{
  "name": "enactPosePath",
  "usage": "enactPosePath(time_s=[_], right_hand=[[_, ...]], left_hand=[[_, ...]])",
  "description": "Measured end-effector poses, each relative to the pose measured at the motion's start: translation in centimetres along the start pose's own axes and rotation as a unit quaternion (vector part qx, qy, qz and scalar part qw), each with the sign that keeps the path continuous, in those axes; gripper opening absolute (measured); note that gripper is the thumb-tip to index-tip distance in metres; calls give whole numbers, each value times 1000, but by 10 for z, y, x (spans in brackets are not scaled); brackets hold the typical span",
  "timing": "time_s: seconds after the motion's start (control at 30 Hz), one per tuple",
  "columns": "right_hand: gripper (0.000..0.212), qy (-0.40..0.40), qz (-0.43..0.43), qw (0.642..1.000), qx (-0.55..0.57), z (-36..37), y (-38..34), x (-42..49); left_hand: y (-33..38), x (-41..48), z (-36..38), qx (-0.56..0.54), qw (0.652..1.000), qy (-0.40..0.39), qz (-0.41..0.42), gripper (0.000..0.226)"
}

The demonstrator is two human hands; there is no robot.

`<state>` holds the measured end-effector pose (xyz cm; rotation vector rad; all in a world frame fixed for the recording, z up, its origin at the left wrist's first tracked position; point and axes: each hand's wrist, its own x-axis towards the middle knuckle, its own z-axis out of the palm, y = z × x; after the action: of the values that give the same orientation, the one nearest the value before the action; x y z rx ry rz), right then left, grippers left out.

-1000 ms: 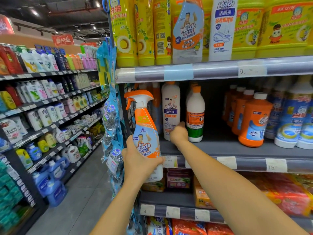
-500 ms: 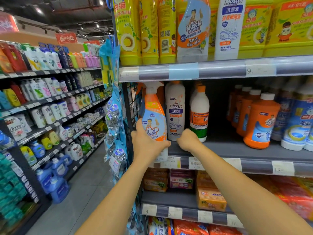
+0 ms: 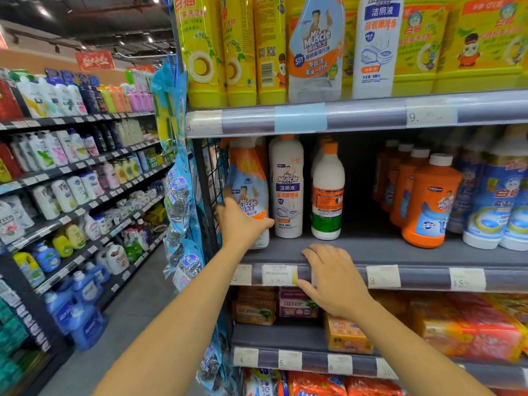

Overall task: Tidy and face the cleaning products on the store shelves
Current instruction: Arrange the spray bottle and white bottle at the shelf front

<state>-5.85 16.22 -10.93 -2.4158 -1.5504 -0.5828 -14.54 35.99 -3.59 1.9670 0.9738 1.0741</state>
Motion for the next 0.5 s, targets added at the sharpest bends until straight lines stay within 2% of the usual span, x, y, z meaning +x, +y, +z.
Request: enactPosePath(time_s=[0.23, 0.5], right_hand=[[64, 17, 4, 1000, -5, 5, 1, 0], [64, 17, 17, 1000, -12, 8, -2, -2]], left_hand=[[-15, 2, 14, -21, 999, 41, 14, 117], [-16, 14, 14, 33, 999, 17, 37, 128]])
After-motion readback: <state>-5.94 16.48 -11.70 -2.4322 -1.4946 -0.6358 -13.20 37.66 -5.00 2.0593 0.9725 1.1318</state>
